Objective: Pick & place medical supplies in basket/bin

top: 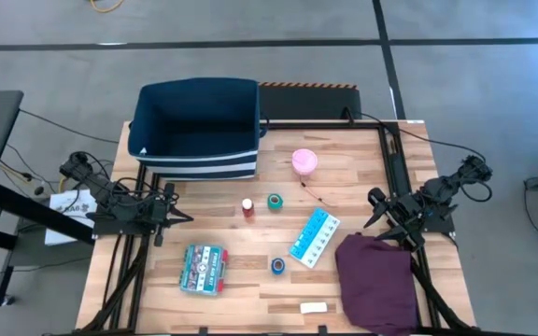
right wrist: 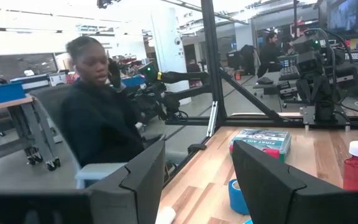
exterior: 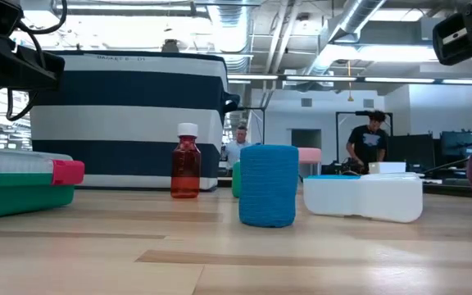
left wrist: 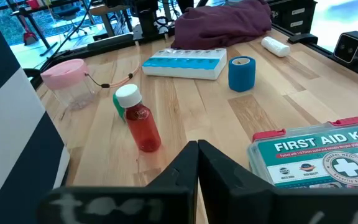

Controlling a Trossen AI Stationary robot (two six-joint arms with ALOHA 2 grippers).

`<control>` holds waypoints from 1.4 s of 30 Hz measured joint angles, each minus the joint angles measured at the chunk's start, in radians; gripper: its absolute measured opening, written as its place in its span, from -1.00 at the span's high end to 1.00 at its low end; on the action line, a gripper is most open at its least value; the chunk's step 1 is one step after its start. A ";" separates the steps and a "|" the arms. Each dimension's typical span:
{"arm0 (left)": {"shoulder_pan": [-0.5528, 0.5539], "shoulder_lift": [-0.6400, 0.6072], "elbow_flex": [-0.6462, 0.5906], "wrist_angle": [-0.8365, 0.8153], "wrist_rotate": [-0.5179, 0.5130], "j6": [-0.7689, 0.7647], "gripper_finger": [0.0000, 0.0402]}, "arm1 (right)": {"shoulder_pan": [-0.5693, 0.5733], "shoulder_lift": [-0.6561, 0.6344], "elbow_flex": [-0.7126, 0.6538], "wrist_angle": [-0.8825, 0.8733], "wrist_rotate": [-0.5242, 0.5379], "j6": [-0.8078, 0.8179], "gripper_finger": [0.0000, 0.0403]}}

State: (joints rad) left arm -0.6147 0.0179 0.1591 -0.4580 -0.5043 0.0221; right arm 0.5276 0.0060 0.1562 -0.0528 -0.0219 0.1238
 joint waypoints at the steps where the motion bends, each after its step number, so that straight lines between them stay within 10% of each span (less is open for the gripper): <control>1: 0.000 0.000 0.000 0.000 0.000 0.000 1.00 | 0.000 0.000 0.000 0.000 0.000 0.000 0.10; 19: 0.000 0.000 0.000 0.000 0.000 0.001 1.00 | 0.000 0.000 0.000 0.000 0.000 0.000 0.10; 42: 0.000 0.000 0.000 -0.009 -0.109 0.453 1.00 | 0.000 0.000 0.000 0.000 0.000 0.000 0.10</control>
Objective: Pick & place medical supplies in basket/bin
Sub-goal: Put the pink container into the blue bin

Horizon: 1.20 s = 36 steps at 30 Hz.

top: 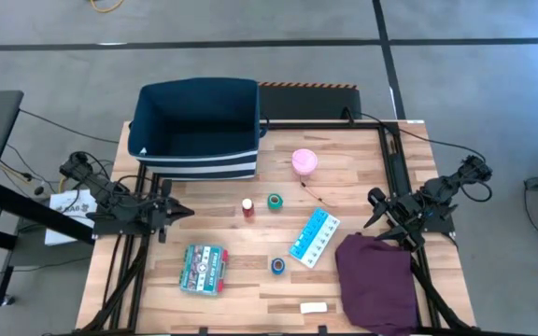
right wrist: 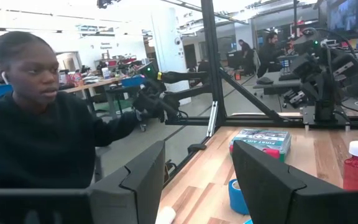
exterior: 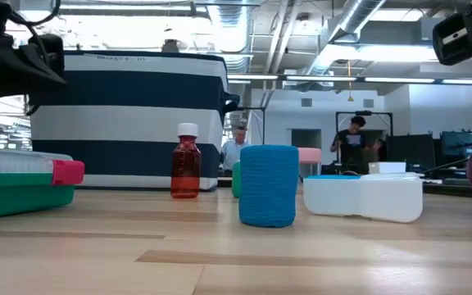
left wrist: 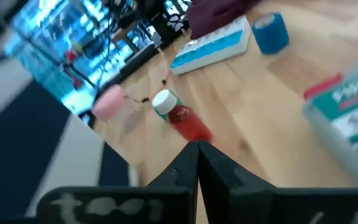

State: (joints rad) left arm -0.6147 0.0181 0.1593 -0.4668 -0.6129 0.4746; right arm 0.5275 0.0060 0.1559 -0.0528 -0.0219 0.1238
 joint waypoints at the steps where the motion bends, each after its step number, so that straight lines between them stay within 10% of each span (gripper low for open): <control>1: 0.000 0.000 0.000 0.000 0.008 0.032 1.00 | 0.000 0.000 0.000 0.000 0.000 0.000 0.10; 9: 0.000 0.000 0.000 0.103 0.136 0.088 1.00 | 0.000 0.000 0.000 0.000 0.000 0.000 0.10; 20: 0.000 0.000 0.000 0.494 0.558 0.476 1.00 | 0.000 0.000 0.000 0.000 0.000 0.000 0.10; 36: 0.000 0.000 0.001 0.505 0.602 0.280 1.00 | 0.000 0.000 0.000 0.000 0.000 0.000 0.10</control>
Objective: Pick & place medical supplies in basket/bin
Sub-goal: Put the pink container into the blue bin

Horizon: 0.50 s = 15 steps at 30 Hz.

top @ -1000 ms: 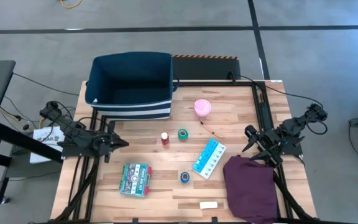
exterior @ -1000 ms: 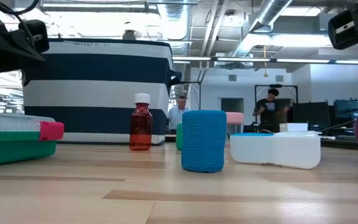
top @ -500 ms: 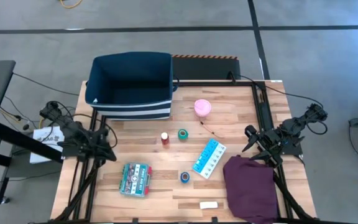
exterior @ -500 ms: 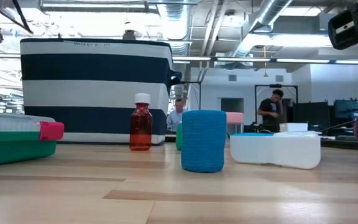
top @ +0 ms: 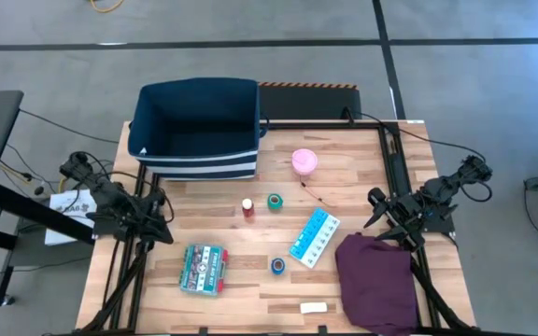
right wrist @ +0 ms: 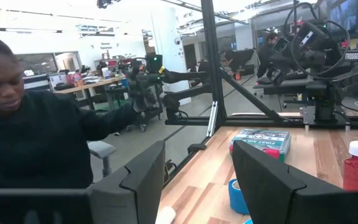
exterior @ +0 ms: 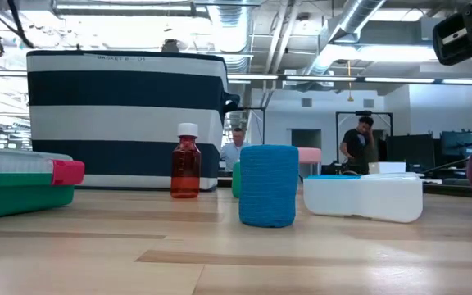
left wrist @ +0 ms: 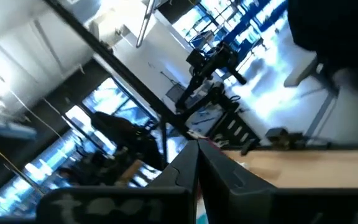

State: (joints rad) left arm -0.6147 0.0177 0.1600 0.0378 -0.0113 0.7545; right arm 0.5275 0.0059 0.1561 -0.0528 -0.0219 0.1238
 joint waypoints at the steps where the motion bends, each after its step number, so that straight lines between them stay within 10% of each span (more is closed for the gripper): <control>1: 0.000 0.000 0.000 0.006 0.000 -0.042 1.00 | 0.000 0.000 0.000 0.000 0.000 0.000 0.10; 5: 0.000 0.001 0.000 0.078 -0.048 -0.285 1.00 | 0.000 0.000 0.000 0.000 0.000 0.000 0.10; 11: 0.001 0.000 0.008 0.121 -0.472 -0.710 1.00 | 0.000 0.000 0.000 0.000 0.000 0.000 0.10; 15: 0.000 0.000 0.010 0.069 -0.461 -0.775 1.00 | 0.000 0.000 0.000 0.000 0.000 0.000 0.10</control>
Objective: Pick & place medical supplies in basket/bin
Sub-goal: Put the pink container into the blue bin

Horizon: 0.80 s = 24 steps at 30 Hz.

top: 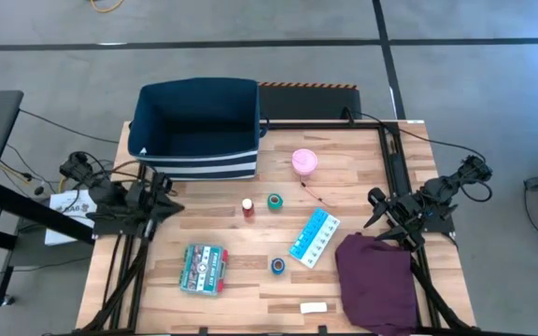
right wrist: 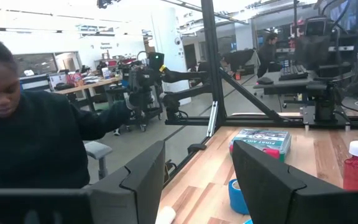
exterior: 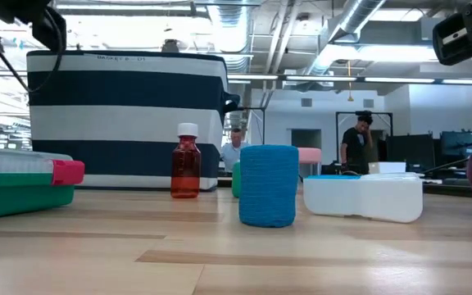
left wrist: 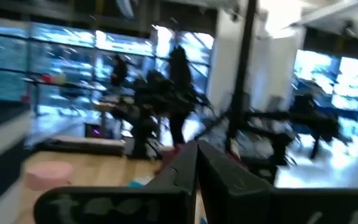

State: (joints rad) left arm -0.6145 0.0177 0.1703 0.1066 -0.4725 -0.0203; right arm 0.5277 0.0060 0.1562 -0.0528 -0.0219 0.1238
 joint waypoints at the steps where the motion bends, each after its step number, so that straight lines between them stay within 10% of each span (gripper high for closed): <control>1: 0.000 0.000 0.000 -0.014 0.033 -0.001 1.00 | 0.000 0.000 0.000 0.000 0.000 0.000 0.10; 14: 0.000 0.046 0.093 0.042 -0.062 -0.071 1.00 | 0.000 0.000 0.000 0.000 0.000 0.000 0.10; 24: 0.000 0.380 0.415 -0.135 -0.099 0.009 1.00 | 0.000 0.000 0.000 0.000 -0.001 0.024 0.10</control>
State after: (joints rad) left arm -0.6144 0.3974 0.5857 -0.0285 -0.5711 -0.0118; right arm 0.5275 0.0059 0.1562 -0.0528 -0.0226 0.1473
